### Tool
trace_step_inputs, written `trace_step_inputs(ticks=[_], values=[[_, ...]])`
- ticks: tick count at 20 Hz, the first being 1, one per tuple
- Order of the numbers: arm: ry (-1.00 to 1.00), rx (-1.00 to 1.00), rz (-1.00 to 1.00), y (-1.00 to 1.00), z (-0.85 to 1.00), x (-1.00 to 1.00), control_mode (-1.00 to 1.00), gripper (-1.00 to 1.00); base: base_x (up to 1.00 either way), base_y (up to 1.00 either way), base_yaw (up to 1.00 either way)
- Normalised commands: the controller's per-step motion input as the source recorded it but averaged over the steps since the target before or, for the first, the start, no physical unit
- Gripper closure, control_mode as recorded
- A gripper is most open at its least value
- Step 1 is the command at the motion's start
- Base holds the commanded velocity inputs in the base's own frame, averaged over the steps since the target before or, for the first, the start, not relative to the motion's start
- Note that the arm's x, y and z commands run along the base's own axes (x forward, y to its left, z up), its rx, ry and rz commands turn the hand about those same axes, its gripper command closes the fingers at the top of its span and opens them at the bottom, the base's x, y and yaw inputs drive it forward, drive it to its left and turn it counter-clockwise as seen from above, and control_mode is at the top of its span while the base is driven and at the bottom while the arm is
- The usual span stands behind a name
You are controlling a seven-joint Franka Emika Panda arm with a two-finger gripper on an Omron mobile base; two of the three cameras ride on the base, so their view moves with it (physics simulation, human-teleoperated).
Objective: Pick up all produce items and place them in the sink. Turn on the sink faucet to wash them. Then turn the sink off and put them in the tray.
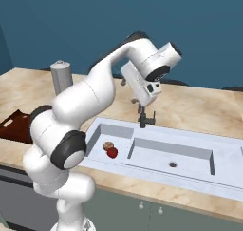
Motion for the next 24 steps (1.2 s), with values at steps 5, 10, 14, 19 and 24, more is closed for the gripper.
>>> trace_step_inputs(ticks=[5,10,14,19,24], values=[[0.2,0.33,-0.25,-0.42,-0.26,0.08,-1.0,-1.0,0.0,0.0,0.0],[0.07,0.18,-0.2,-0.13,-0.99,0.19,-1.0,-1.0,0.0,0.0,0.0],[0.0,0.26,-0.13,-0.41,-0.49,-0.17,-1.0,-1.0,0.0,0.0,0.0],[0.09,0.3,-0.12,-0.2,-0.35,-0.04,-1.0,-1.0,0.0,0.0,0.0],[0.12,0.21,-0.16,0.08,-0.96,0.01,-1.0,-1.0,0.0,0.0,0.0]])
